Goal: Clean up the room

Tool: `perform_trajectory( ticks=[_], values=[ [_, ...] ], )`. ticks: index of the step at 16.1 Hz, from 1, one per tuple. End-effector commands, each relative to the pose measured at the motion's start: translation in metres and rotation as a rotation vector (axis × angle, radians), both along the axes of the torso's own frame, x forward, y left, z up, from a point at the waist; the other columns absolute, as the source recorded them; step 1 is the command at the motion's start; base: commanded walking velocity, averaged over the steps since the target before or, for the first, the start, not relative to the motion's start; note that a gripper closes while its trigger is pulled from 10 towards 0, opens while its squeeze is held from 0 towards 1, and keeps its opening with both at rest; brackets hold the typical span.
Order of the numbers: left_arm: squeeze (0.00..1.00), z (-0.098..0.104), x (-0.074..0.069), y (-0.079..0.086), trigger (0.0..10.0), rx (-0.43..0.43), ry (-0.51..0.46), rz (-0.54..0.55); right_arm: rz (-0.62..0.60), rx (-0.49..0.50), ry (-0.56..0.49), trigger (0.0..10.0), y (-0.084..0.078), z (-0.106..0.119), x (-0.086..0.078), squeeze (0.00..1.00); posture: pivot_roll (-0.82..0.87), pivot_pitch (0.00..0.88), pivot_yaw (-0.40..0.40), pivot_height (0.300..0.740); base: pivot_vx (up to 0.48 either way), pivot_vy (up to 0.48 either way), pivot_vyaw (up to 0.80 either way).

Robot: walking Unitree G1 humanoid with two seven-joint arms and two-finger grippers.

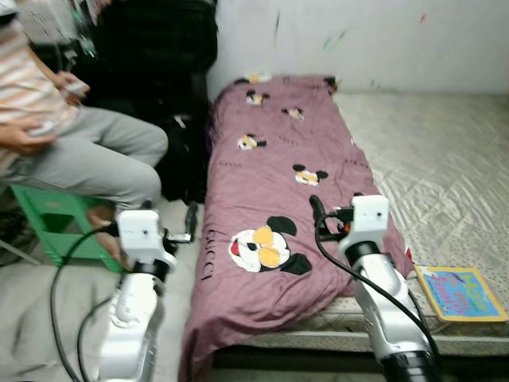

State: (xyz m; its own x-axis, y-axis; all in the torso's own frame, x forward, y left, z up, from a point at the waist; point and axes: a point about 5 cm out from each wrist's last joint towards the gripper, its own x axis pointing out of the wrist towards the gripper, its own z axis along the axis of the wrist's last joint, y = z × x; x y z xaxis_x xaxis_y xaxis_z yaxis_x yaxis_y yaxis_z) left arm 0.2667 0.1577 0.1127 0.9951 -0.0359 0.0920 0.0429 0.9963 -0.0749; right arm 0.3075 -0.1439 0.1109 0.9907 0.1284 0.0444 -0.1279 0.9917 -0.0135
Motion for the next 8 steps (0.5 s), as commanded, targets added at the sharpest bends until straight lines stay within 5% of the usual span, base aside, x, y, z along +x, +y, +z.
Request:
perform_trajectory(
  ticks=[1,6,8],
  values=[
    [0.00,0.0042,0.0032,-0.0042,10.0,-0.008,-0.018,-0.022,-0.015,-0.007,0.000,10.0,-0.0060,-0.0005,0.0009,0.00,-0.07,0.000,0.000,0.740,0.401,0.000,0.00],
    [0.00,0.0029,0.0050,-0.0029,10.0,0.007,-0.003,-0.009,-0.021,-0.010,-0.005,10.0,-0.0057,0.0000,0.0024,0.00,-0.07,0.000,0.003,0.740,0.371,0.000,0.00],
    [0.00,-0.0009,0.0063,-0.0002,10.0,0.018,0.022,0.018,-0.024,-0.006,-0.004,10.0,-0.0060,-0.0003,0.0026,0.00,-0.07,0.000,0.004,0.740,0.000,0.000,0.00]
  ],
)
